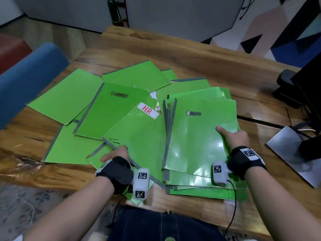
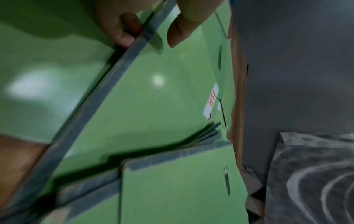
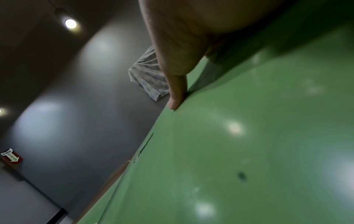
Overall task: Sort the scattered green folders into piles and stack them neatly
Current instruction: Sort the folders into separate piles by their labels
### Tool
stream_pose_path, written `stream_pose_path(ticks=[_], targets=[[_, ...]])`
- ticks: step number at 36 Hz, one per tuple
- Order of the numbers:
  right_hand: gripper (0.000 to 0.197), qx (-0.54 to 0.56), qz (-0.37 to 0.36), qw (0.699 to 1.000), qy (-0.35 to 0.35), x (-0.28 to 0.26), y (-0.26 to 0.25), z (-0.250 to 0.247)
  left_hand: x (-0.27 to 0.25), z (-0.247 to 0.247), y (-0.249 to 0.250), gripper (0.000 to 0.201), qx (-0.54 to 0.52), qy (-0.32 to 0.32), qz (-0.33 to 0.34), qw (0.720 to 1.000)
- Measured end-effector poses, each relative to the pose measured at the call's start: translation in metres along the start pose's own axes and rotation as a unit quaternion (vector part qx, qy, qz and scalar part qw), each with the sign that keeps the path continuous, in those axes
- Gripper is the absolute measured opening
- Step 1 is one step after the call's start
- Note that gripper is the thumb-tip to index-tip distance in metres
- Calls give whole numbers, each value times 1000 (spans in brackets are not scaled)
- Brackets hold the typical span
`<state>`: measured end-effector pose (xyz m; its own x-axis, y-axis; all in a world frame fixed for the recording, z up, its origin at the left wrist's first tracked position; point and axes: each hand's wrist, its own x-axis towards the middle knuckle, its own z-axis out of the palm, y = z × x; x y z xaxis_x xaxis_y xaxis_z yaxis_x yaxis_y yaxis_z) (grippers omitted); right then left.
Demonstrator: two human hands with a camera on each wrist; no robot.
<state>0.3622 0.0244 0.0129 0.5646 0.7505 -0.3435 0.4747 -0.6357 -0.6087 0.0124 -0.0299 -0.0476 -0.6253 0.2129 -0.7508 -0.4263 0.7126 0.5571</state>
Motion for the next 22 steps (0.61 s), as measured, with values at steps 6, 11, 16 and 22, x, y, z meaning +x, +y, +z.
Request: stream_pose_path(ticks=[6,11,16,22], targets=[[59,-9,-13,1000,-5,1,-1,-1,-23,3,-25,26,65,-140,26,988],[59,-9,-24,1000,2,2,-1,-3,-23,-3,21,37,164,-78,238,954],[57,-21,-25,999,4,1,-8,-3,-17,-9,103,32,230,-55,372,897],[67,-65,-13,998,6,4,-18,3,30,-22,169,35,440,4,368,819]])
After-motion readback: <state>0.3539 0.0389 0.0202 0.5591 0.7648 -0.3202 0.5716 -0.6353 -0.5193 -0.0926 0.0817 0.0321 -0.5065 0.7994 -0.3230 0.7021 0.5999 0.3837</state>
